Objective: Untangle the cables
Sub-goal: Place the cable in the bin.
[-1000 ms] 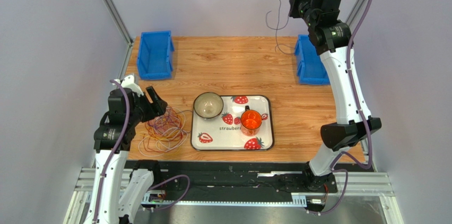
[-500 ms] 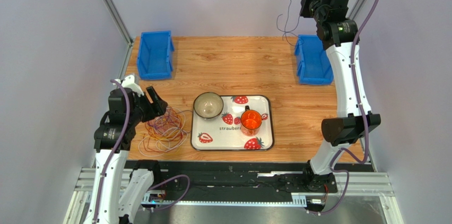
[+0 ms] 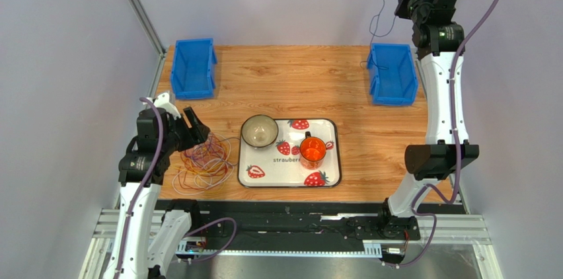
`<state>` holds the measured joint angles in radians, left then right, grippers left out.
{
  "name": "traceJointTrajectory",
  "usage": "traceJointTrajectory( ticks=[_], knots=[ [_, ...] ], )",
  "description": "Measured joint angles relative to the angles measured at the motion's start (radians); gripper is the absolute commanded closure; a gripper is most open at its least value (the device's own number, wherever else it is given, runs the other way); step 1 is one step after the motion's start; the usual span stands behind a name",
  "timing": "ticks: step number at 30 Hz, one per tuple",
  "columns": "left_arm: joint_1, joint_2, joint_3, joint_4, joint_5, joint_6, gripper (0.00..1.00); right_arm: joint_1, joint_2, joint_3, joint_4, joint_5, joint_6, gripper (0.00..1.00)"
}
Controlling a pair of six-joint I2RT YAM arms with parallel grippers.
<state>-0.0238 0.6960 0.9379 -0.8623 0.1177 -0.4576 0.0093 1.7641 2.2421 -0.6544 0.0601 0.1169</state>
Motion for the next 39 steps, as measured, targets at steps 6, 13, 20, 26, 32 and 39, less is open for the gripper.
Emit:
traceJointTrajectory(
  ticks=[6, 13, 20, 26, 32, 39],
  knots=[
    [-0.001, 0.012, -0.008, 0.015, 0.027, 0.0, 0.31, -0.043, 0.0, 0.001, 0.0, -0.011, 0.017, 1.0],
    [-0.192, 0.119, -0.001, -0.01, -0.027, -0.01, 0.33, -0.07, 0.001, -0.002, 0.001, -0.017, 0.019, 1.0],
    [-0.252, 0.194, 0.006, -0.039, -0.09, -0.015, 0.32, -0.076, 0.022, -0.022, 0.012, -0.015, 0.019, 1.0],
    [-0.244, 0.04, 0.005, -0.04, -0.171, -0.043, 0.31, -0.09, 0.055, -0.083, 0.027, 0.011, 0.019, 1.0],
    [-0.244, -0.138, 0.003, -0.032, -0.245, -0.071, 0.3, -0.115, 0.09, -0.106, 0.026, 0.021, 0.035, 1.0],
    [-0.244, -0.089, 0.003, -0.037, -0.259, -0.076, 0.32, -0.129, 0.09, -0.146, 0.046, 0.034, 0.043, 1.0]
  ],
)
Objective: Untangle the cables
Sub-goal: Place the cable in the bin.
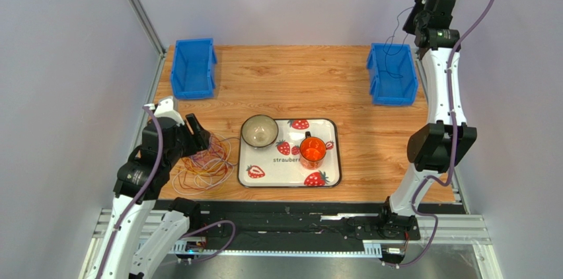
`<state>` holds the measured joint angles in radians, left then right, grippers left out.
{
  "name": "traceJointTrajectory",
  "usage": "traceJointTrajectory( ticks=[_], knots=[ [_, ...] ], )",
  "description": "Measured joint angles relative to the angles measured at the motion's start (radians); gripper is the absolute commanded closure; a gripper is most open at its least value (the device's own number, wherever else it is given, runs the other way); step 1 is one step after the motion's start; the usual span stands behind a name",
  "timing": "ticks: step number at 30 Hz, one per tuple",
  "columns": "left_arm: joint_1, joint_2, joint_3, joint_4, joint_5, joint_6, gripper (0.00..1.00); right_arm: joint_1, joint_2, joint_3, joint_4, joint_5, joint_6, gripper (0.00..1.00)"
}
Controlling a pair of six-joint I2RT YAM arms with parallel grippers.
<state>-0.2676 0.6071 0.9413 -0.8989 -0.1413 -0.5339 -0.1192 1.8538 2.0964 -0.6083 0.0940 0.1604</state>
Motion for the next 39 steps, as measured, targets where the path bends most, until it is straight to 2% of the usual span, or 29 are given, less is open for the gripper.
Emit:
traceJointTrajectory(
  ticks=[21, 22, 23, 25, 26, 27, 30, 39],
  knots=[
    [0.0, -0.005, 0.0, -0.002, 0.0, 0.0, 0.32, -0.023, 0.128, -0.086, 0.022, 0.002, 0.018, 1.0],
    [0.0, -0.005, 0.0, -0.002, 0.0, 0.0, 0.32, -0.024, 0.129, -0.087, 0.021, 0.002, 0.02, 0.97],
    [0.0, -0.005, 0.0, -0.002, 0.0, 0.0, 0.32, -0.024, 0.13, -0.087, 0.022, 0.001, 0.024, 0.79],
    [0.0, -0.005, 0.0, -0.002, 0.0, 0.0, 0.32, -0.027, 0.13, -0.087, 0.021, 0.0, 0.036, 0.6],
    [0.0, -0.005, 0.0, -0.002, 0.0, 0.0, 0.32, -0.03, 0.131, -0.085, 0.018, -0.002, 0.039, 0.46],
    [0.0, -0.005, 0.0, -0.002, 0.0, 0.0, 0.32, -0.033, 0.136, -0.077, 0.011, -0.006, 0.041, 0.42],
    [0.0, -0.006, 0.0, -0.002, 0.0, 0.0, 0.32, -0.042, 0.146, -0.064, -0.007, -0.014, 0.056, 0.35],
    [0.0, -0.011, 0.0, -0.002, -0.003, 0.0, 0.32, -0.049, 0.147, -0.028, -0.051, -0.026, 0.084, 0.35]
  ],
)
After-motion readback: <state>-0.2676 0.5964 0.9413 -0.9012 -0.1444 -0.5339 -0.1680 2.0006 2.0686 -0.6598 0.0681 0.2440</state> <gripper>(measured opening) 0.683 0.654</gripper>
